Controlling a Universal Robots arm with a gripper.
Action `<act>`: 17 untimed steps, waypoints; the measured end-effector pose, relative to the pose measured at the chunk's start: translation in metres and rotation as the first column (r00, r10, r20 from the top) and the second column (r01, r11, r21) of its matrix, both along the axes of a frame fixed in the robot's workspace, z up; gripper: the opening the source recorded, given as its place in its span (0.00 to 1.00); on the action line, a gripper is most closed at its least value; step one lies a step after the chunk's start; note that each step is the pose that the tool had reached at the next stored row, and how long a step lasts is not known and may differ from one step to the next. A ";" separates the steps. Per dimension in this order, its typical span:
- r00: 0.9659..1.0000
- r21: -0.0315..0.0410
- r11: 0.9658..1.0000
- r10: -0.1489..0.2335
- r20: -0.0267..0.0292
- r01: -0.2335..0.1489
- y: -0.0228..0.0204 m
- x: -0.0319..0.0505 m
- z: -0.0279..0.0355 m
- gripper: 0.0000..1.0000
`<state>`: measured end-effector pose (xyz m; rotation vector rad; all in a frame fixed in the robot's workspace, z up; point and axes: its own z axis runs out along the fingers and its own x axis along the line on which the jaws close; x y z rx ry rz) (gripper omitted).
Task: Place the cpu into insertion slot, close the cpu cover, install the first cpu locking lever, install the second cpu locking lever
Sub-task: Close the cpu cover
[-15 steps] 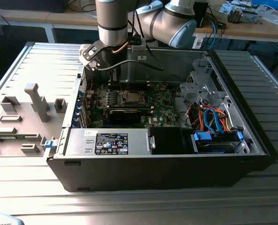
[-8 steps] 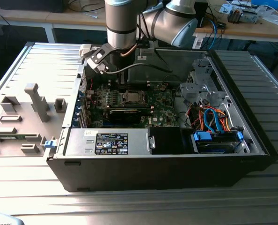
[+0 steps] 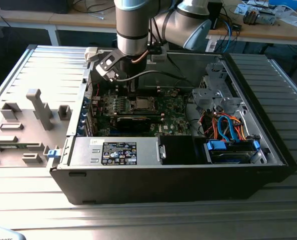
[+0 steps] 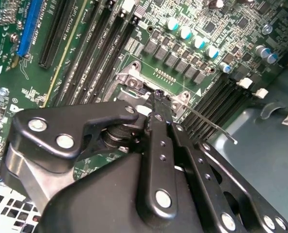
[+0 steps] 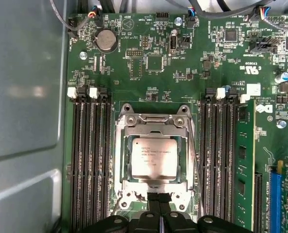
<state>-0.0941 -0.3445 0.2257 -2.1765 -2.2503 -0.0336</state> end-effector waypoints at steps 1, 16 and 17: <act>1.000 0.000 1.000 0.000 0.000 0.000 0.0000 0.0000 -0.0009 0.11; 1.000 0.000 1.000 0.000 0.000 0.000 0.0000 0.0003 -0.0227 0.11; 1.000 0.001 1.000 0.000 0.001 0.000 0.0001 0.0004 -0.0203 0.11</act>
